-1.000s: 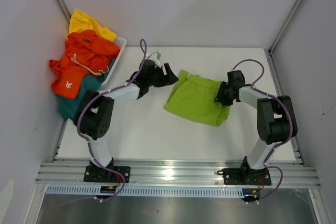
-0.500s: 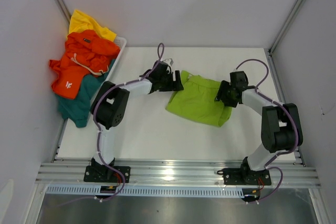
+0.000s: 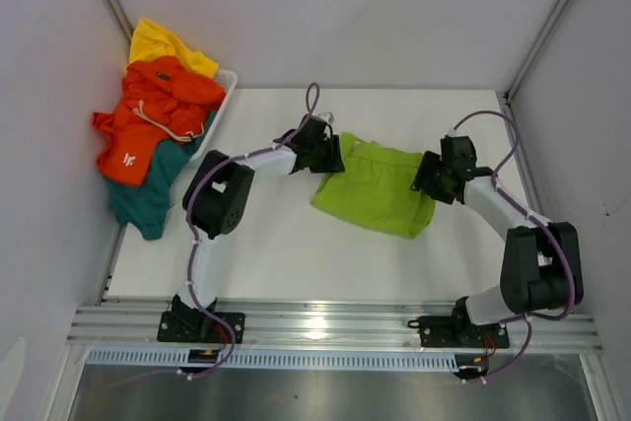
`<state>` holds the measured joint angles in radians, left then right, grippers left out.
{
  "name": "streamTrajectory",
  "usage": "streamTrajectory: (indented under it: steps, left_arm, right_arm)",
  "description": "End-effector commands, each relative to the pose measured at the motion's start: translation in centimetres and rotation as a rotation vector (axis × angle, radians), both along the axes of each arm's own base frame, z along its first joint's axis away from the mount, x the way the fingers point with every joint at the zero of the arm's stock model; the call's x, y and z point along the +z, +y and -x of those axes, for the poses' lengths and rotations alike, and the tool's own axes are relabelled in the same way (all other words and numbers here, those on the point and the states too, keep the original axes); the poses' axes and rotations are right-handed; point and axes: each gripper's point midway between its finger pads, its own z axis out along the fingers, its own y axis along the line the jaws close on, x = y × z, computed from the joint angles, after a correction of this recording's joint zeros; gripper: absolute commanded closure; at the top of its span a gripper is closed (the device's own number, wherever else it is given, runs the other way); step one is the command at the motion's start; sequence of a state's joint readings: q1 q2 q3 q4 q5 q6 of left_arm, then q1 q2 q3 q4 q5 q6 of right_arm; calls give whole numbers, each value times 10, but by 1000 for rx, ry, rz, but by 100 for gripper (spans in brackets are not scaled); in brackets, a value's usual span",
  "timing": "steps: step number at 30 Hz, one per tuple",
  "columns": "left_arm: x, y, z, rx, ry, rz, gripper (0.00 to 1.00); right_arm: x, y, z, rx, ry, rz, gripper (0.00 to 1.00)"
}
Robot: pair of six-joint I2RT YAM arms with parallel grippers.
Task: Fold and stack the shorts
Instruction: Neatly place the folded shorts to the corner
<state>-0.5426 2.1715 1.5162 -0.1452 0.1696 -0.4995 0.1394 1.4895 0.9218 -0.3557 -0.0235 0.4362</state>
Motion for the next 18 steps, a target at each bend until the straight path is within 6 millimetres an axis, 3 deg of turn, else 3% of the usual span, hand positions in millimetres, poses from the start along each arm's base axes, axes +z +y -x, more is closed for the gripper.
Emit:
streamTrajectory:
  steps: [1,2,5,6,7,8,9,11,18]
  left_arm:
    - [-9,-12,12,10,39,-6,53]
    - [-19,-11,23,13,65,-12,58]
    - [-14,-24,34,52,35,31,67]
    - [-27,-23,50,58,43,-1,71]
    - [-22,-29,52,61,25,16,73]
    - [-15,-37,54,72,13,48,82]
    - [-21,-42,68,62,24,46,87]
    - [-15,-57,71,62,-3,81,100]
    - [3,-116,96,-13,-56,111,100]
  right_arm:
    - [21,-8,6,-27,-49,9,35]
    - [22,-8,9,-29,-49,7,35]
    - [31,-18,14,-74,-68,30,35]
    - [33,-22,16,-94,-69,39,35]
    - [35,-24,18,-104,-75,36,35]
    - [41,-26,20,-112,-97,30,35]
    - [45,-30,21,-127,-109,28,35]
    - [56,-33,24,-145,-143,19,34]
    - [82,-47,32,-171,-182,17,34]
